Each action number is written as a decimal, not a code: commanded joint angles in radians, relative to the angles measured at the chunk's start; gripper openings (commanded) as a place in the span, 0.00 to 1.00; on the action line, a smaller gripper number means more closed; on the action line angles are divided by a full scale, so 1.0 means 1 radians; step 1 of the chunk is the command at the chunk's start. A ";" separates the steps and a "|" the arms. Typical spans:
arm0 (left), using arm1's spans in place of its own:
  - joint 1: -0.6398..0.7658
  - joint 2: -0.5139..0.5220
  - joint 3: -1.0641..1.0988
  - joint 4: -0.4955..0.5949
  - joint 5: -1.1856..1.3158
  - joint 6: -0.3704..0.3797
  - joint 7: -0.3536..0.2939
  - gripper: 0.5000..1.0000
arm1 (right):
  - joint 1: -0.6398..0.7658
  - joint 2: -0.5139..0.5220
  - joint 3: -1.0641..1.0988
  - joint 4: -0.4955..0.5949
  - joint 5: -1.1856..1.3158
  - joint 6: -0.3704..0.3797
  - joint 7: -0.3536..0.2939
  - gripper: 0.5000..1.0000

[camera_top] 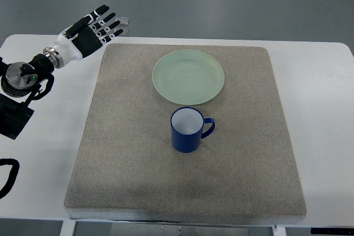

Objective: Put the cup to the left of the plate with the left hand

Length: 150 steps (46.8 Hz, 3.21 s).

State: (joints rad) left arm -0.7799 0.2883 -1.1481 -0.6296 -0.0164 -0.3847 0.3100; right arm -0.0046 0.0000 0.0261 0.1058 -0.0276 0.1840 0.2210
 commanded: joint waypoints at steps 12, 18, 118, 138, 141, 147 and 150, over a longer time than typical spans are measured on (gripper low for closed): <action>0.004 0.002 0.001 -0.004 -0.014 -0.002 -0.003 1.00 | 0.000 0.000 0.000 0.000 0.000 0.000 0.000 0.86; 0.005 0.015 0.010 -0.002 -0.016 -0.011 -0.005 1.00 | 0.000 0.000 0.000 0.000 0.000 0.000 0.000 0.86; 0.505 0.106 0.168 -0.647 0.920 -0.226 -0.488 0.97 | 0.000 0.000 0.000 0.000 0.000 0.000 0.000 0.86; 0.488 0.040 0.168 -0.641 1.012 -0.226 -0.488 0.97 | 0.000 0.000 0.000 0.000 0.000 0.000 0.000 0.86; 0.482 0.025 0.168 -0.636 1.020 -0.226 -0.488 0.97 | 0.000 0.000 0.000 0.000 0.000 0.000 0.000 0.86; 0.473 0.020 0.168 -0.633 1.024 -0.226 -0.486 0.97 | 0.000 0.000 0.000 0.000 0.000 0.002 0.000 0.86; 0.470 0.017 0.168 -0.633 1.026 -0.226 -0.486 0.97 | 0.000 0.000 0.000 0.000 0.000 0.000 0.000 0.86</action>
State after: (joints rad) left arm -0.3072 0.3078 -0.9803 -1.2627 1.0079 -0.6108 -0.1766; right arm -0.0046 0.0000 0.0261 0.1058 -0.0276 0.1841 0.2212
